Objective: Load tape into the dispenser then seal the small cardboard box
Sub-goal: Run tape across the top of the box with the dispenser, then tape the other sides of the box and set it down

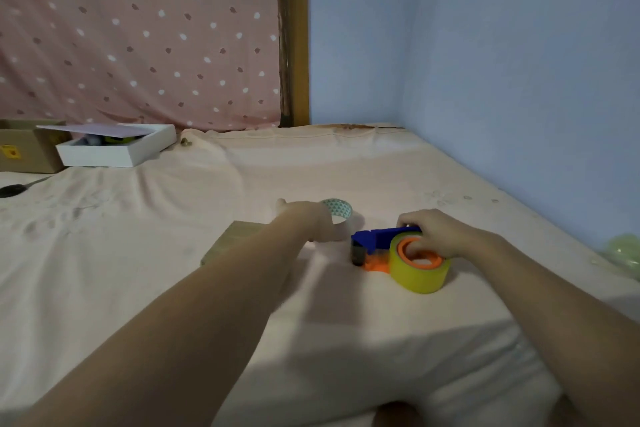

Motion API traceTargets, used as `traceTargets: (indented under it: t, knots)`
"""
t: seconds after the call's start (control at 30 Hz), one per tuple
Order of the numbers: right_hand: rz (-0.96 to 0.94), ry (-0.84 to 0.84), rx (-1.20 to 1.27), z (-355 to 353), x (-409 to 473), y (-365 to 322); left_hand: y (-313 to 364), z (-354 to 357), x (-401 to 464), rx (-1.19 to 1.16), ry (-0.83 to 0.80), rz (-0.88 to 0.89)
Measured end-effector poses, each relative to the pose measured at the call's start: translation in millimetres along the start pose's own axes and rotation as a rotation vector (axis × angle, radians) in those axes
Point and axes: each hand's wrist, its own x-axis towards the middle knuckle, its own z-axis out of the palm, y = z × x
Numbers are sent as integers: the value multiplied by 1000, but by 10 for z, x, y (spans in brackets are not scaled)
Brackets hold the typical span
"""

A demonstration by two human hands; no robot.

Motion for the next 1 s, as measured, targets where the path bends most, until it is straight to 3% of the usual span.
traceTargets:
  t: [0.1, 0.23, 0.33, 0.4, 0.47, 0.57, 0.67, 0.73, 0.87, 1.0]
  knots:
    - [-11, 20, 8, 50, 43, 47, -93, -17, 67, 72, 12, -14]
    - [20, -12, -15, -107, -43, -2, -408, -165, 45, -39, 199, 72]
    - [-80, 326, 31, -155, -252, -377, -995, -269, -295, -386, 384, 172]
    - [-224, 436, 135, 10, -385, -855, -1535, -153, -595, -652, 361, 260]
    - [-321, 286, 246, 269, -407, -1336, -1930, 99, -842, -873, 214, 326]
    - [-343, 10, 306, 672, -195, -1829, -2156, 572, -884, -926, 14, 398]
    - [-323, -18, 361, 943, 61, -2019, -2068, 836, -855, -1021, -2, 446]
    - [-285, 46, 468, 1041, 195, -2024, -1997, 850, -872, -1114, 102, 394]
    - [-51, 76, 957, 963, 431, -2099, -1907, 713, -877, -1215, 322, 209]
    - [79, 120, 854, 877, 513, -2221, -1780, 684, -820, -1016, 428, -1]
